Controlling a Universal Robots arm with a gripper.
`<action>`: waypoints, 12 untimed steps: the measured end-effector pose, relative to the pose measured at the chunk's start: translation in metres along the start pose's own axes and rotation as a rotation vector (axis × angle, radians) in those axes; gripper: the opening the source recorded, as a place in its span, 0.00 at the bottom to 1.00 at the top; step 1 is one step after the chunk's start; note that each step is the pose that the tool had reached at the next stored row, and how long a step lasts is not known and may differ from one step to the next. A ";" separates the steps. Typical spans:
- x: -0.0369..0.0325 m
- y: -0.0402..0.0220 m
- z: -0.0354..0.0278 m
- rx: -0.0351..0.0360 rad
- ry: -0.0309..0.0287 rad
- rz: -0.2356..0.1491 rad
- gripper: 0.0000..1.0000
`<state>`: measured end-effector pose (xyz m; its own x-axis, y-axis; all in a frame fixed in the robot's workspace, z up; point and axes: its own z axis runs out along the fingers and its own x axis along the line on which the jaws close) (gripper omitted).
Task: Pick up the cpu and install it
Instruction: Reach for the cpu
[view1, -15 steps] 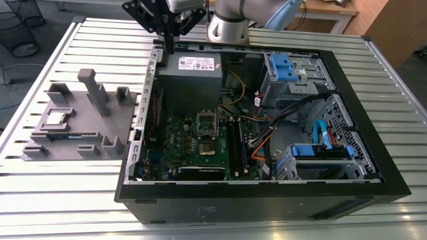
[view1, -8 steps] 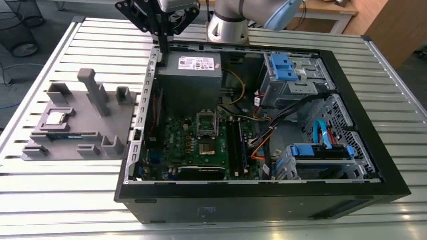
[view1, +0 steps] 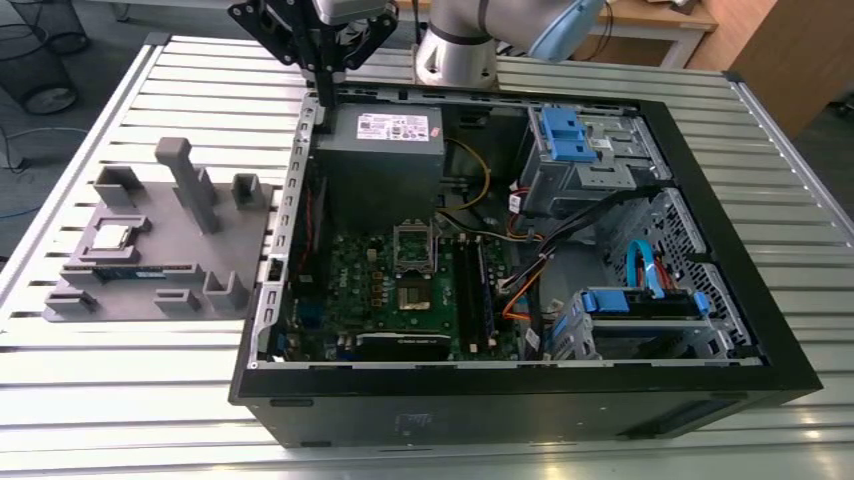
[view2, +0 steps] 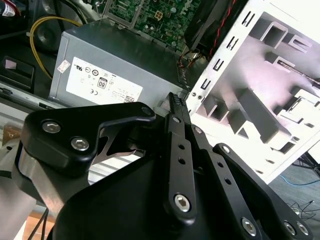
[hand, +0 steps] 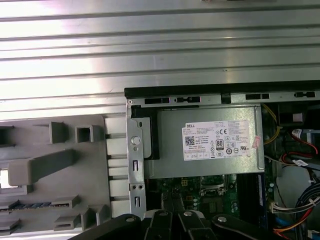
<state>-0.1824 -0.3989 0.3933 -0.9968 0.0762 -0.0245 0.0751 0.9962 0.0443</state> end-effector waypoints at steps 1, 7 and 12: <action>0.0000 0.0000 0.0000 0.0000 0.0000 0.000 0.11; 0.0010 -0.0001 0.0000 0.0000 -0.0001 0.000 0.11; 0.0074 -0.0006 0.0000 -0.0001 -0.0013 0.000 0.11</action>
<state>-0.1898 -0.3989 0.3932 -0.9968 0.0763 -0.0257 0.0751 0.9962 0.0445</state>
